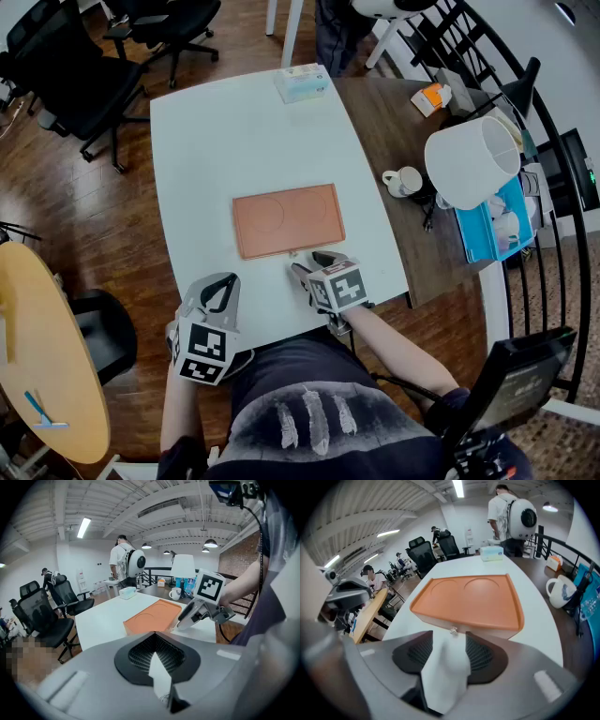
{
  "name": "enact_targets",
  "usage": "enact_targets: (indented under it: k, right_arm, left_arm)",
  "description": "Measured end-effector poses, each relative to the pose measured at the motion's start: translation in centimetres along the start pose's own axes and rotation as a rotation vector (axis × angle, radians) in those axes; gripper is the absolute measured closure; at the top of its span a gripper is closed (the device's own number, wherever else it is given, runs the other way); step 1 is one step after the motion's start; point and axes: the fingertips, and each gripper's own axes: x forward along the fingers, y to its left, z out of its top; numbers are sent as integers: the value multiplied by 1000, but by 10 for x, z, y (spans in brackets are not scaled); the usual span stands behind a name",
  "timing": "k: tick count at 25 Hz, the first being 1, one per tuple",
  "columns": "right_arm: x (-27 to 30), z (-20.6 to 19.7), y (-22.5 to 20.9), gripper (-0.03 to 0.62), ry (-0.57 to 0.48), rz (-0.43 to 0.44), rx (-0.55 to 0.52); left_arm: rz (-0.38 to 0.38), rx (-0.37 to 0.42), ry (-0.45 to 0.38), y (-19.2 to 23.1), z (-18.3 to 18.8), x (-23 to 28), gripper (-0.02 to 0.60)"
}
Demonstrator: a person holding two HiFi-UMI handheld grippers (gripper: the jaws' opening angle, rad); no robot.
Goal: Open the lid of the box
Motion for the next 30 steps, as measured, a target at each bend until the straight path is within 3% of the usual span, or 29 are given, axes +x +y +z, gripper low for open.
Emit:
enact_targets:
  k: [6,11,13,18,30]
  right_arm:
    - [32,4,-3,387,65,-117,44]
    - [47,-1,-11,387,82,-178,94]
    - [52,-4,-14,421,97,-208,107]
    - [60,-5,-7,516,130,-237,73]
    - [53,-9,-1,525,115,-221,31]
  left_arm:
    - [-6,9,4,15,-12,-11,565]
    - [7,-44,19,29,-29,-21,565]
    - [11,-49,18,33,-33,-23,565]
    - [7,-70,24,38,-43,-27,565]
    - [14,-58,32,42,-42,-27,565]
